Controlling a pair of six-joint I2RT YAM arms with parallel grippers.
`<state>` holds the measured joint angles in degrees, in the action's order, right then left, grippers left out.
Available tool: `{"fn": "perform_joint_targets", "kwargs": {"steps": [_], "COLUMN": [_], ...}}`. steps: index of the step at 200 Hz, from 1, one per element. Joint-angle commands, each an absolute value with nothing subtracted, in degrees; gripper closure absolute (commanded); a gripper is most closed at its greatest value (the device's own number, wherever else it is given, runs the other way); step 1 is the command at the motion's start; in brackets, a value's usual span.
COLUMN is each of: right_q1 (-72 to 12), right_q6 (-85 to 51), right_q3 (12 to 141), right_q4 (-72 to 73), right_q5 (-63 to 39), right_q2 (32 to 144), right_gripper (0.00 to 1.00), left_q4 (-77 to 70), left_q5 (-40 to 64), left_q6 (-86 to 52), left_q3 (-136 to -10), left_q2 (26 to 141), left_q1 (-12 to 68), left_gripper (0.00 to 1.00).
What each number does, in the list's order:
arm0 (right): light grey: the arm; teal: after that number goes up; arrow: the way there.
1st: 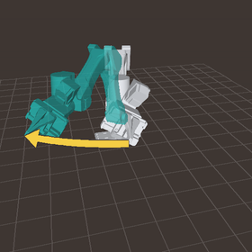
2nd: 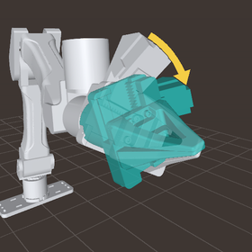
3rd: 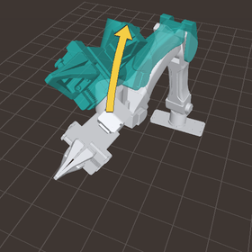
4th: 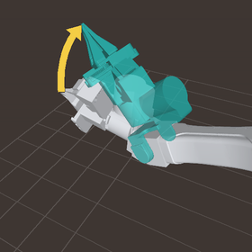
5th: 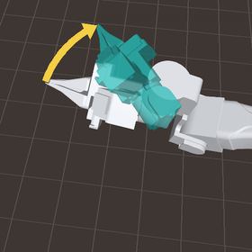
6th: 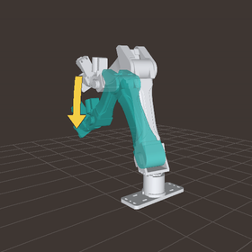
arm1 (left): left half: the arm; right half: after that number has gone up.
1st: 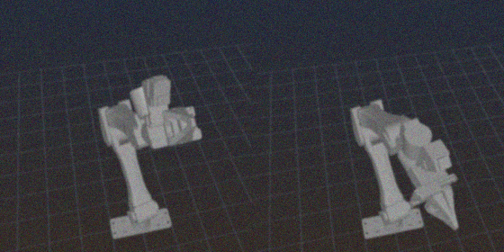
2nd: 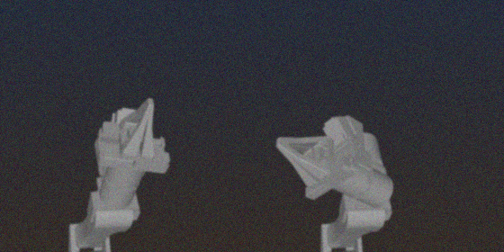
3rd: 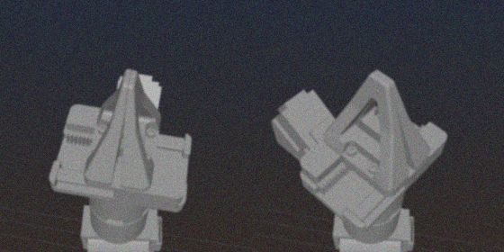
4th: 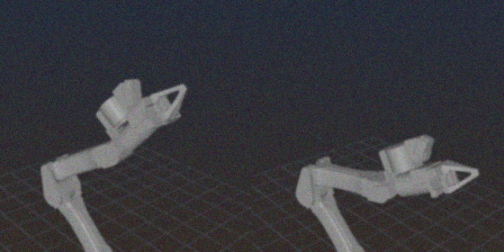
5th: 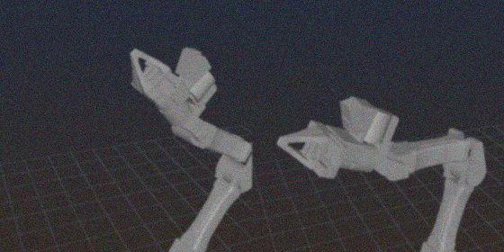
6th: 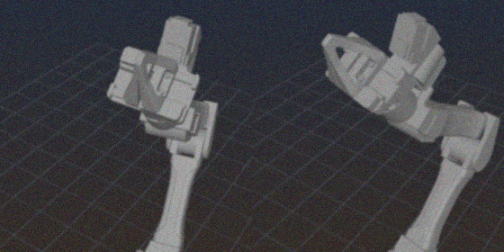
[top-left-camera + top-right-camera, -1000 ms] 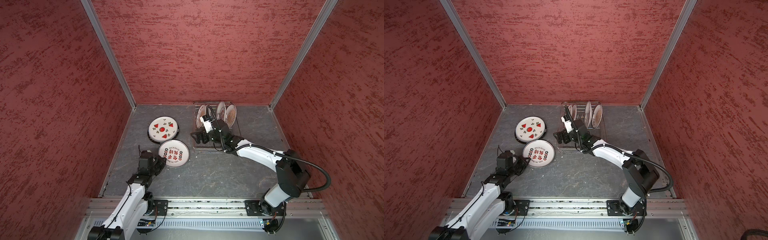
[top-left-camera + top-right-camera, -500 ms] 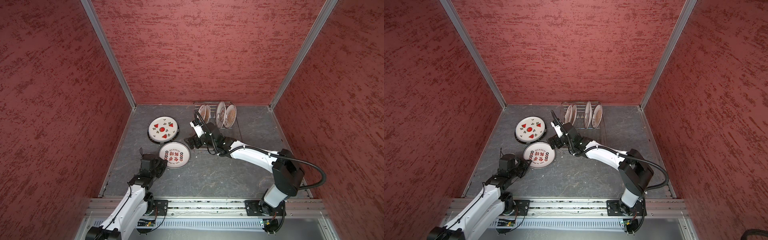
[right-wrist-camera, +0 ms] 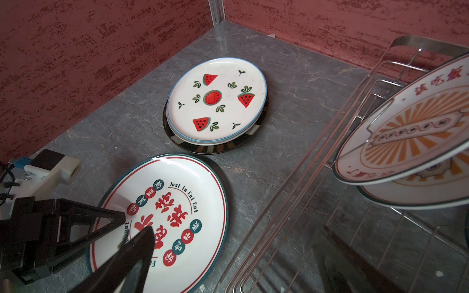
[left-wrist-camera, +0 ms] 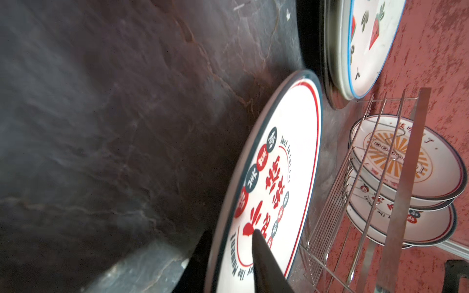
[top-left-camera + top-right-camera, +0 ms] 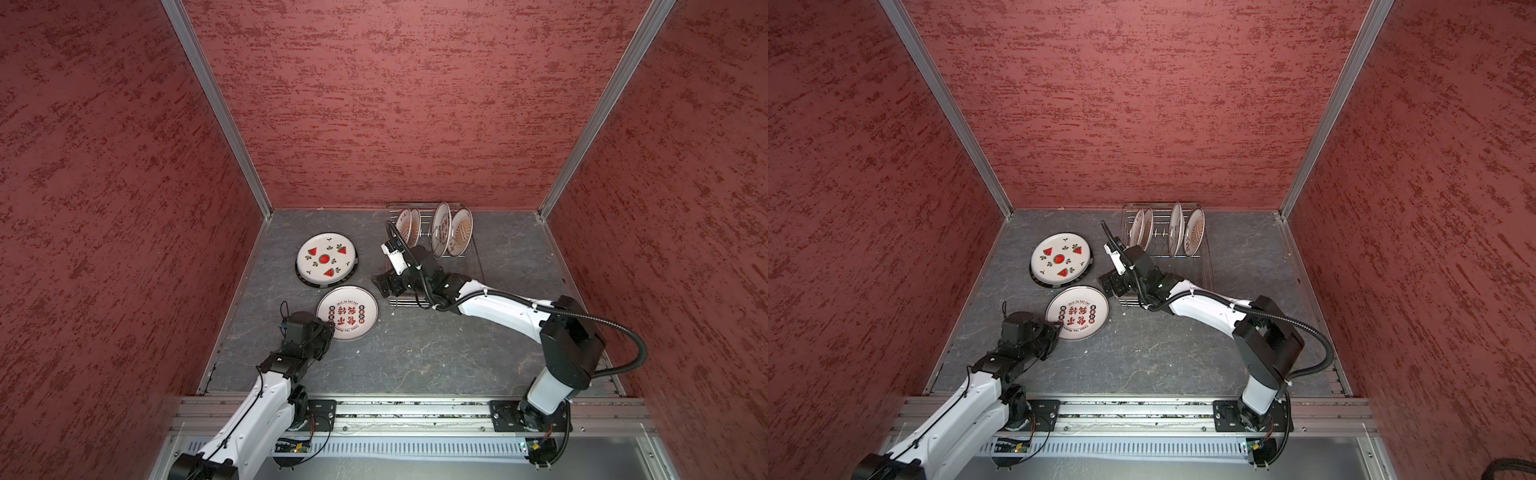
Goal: Unload the plates from the dish rack
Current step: Place a plate at the middle-left of the table.
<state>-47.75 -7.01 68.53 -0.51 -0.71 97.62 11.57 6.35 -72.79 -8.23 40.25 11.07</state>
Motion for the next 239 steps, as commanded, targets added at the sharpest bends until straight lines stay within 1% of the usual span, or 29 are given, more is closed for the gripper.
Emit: {"fn": "perform_joint_targets", "kwargs": {"steps": [1,13,23,39,56,72,91,127,159,189,217,239], "right_q1": [-47.7,-47.7,-47.6,-47.6,-47.5,-47.3,-46.3,-42.7,-38.9,-34.9,-30.7,-27.5], "right_q6": [-5.8,-6.0,-6.0,-6.7,-7.6,-8.7,-10.9,-15.5,-16.5,-17.3,-18.4,-19.4], "right_q3": [70.2,69.7,69.3,69.0,68.9,68.4,67.0,63.9,60.8,60.0,61.0,61.9], "right_q4": [-1.0,-0.6,-0.1,0.4,0.4,0.9,2.5,4.8,5.6,4.5,3.0,2.4], "right_q5": [0.1,0.4,0.5,1.2,2.2,3.6,4.1,4.8,5.5,8.2,8.5,8.6], "right_q2": [96.1,95.7,95.3,94.9,94.5,93.8,92.4,88.6,83.6,80.2,79.0,78.5], "right_gripper": [0.02,0.02,0.02,0.02,0.02,0.01,0.01,0.01,0.01,0.01,0.01,0.01], "left_q4": [10.7,10.7,10.7,10.7,10.6,11.4,12.8,20.0,26.3,31.8,31.5,29.0], "left_q5": [4.9,4.0,3.8,3.4,2.7,1.0,-1.3,-8.0,-13.2,-17.0,-17.7,-19.0], "left_q6": [-73.5,-73.7,-73.9,-74.0,-73.8,-73.7,-73.2,-71.7,-68.3,-64.9,-60.0,-56.1], "left_q3": [-8.7,-8.6,-8.5,-8.3,-8.3,-8.4,-8.8,-11.4,-15.1,-19.7,-24.2,-27.6], "left_q2": [40.6,40.7,40.8,40.6,40.2,39.4,38.5,36.9,34.6,32.4,32.4,34.1], "left_q1": [11.7,12.1,12.2,12.2,12.6,13.1,13.2,12.5,12.0,12.0,13.7,17.8], "left_gripper": [0.61,0.56,0.54,0.45,0.29,0.09,0.00,0.01,0.01,0.01,0.01,0.01]}}
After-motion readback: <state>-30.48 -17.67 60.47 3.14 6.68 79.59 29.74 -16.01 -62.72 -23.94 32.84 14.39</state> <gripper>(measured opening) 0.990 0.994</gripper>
